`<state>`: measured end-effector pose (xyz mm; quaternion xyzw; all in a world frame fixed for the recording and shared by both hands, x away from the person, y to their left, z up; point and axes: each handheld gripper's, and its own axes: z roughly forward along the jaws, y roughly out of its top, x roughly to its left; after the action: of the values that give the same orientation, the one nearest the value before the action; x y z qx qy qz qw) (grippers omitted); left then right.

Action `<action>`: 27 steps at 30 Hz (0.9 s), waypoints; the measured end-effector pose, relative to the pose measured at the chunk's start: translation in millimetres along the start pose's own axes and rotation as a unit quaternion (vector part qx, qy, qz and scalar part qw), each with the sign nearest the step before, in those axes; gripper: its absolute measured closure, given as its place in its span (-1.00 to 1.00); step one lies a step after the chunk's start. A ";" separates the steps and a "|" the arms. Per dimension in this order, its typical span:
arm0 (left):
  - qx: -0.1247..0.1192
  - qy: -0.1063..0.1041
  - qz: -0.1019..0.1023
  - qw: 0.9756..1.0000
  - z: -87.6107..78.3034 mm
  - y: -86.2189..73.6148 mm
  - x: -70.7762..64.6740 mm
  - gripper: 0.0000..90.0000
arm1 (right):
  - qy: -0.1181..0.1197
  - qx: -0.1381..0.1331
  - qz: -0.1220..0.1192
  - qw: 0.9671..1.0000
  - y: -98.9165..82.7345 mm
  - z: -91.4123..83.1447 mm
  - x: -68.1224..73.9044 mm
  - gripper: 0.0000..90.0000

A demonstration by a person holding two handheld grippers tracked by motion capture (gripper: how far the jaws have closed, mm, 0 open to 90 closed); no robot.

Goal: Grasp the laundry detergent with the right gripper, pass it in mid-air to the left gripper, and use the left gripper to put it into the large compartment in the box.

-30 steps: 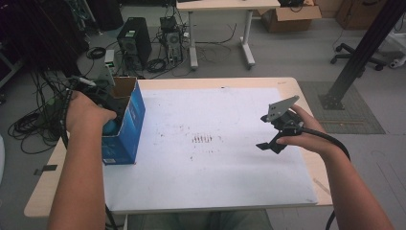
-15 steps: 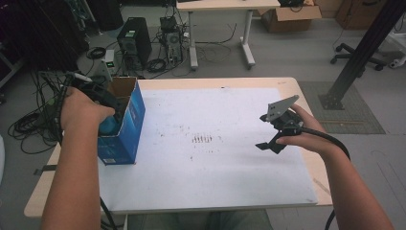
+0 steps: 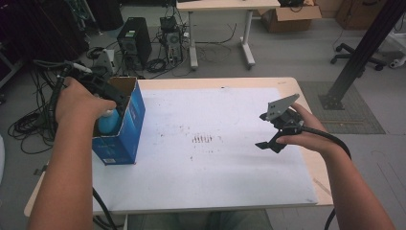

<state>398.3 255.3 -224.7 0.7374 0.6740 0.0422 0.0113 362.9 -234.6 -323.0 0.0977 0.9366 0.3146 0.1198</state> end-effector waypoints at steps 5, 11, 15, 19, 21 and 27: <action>-0.006 0.012 0.008 1.000 -11.5 -3.0 -0.5 -1.00 | 0.002 0.001 -0.002 1.000 3.8 -1.5 0.7 -0.94; -0.022 0.022 0.046 0.998 -30.0 -6.9 -7.8 -0.99 | 0.003 0.001 -0.005 1.000 9.2 -4.5 -0.6 -0.94; -0.057 0.026 0.082 0.995 -51.2 -9.8 -24.6 -1.00 | 0.001 0.006 -0.007 1.000 14.8 -8.9 -3.7 -0.94; -0.077 0.018 0.146 0.986 -70.8 -11.4 -54.9 -1.00 | 0.003 0.022 -0.003 1.000 21.9 -13.2 -7.0 -0.94; -0.079 0.012 0.183 0.980 -79.4 -11.6 -70.8 -1.00 | 0.002 0.029 -0.006 1.000 26.0 -15.6 -8.3 -0.94; -0.081 -0.024 0.271 0.959 -89.2 -16.5 -115.6 -1.00 | 0.007 0.053 -0.018 0.998 38.9 -23.3 -8.6 -0.94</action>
<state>364.8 138.2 -142.6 0.8900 0.4425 0.0801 0.0752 368.6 -219.5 -279.8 0.0844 0.9545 0.2626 0.1135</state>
